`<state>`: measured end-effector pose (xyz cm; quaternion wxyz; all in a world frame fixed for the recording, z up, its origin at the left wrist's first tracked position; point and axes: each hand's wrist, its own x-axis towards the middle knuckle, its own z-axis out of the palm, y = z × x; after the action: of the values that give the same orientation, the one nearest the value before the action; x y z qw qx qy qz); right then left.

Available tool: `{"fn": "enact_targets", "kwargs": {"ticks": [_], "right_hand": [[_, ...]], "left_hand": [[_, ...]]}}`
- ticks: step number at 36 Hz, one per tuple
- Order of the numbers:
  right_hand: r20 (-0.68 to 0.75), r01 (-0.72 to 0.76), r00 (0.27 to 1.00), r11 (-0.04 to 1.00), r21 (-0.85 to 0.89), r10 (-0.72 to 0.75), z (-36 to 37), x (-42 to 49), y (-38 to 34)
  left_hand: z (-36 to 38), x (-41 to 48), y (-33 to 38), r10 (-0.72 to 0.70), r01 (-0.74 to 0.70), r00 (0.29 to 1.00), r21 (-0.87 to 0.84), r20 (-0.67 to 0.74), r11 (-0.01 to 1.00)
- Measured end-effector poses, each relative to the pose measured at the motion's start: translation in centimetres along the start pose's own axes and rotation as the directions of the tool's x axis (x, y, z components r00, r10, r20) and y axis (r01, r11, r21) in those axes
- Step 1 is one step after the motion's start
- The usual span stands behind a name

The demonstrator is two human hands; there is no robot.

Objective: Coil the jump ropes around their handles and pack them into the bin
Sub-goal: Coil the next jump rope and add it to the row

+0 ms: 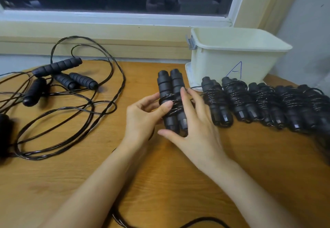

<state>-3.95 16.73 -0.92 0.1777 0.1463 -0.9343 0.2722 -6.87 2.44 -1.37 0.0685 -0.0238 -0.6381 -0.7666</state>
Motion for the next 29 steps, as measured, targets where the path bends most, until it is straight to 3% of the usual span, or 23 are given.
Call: {"fn": "enact_targets", "kwargs": {"ticks": [7, 13, 18, 25, 29], "right_hand": [[-0.026, -0.016, 0.999, 0.983, 0.184, 0.021, 1.2, -0.3, 1.9], [-0.07, -0.013, 0.997, 0.99, 0.14, 0.023, 1.2, -0.5, 2.5], [-0.051, -0.033, 0.998, 0.998, 0.047, 0.036, 1.7, -0.8, 2.0], [-0.158, -0.1, 0.984, 0.985, -0.142, 0.077, 1.8, -0.5, 1.9], [-0.164, -0.093, 0.984, 0.99, -0.108, 0.074, 1.9, -0.6, 2.1]], "left_hand": [[-0.1, -0.1, 0.3, -0.035, 0.028, 0.99, 0.05, 0.134, 0.998], [-0.4, 0.2, -0.1, -0.027, -0.001, 0.98, 0.142, 0.197, 0.99], [0.2, -0.1, -0.6, 0.013, -0.047, 0.986, 0.2, 0.169, 0.979], [0.6, -0.1, -0.9, 0.059, -0.076, 0.994, 0.186, 0.095, 0.98], [0.5, -0.1, -0.9, 0.076, -0.095, 0.99, 0.17, 0.115, 0.981]]}}
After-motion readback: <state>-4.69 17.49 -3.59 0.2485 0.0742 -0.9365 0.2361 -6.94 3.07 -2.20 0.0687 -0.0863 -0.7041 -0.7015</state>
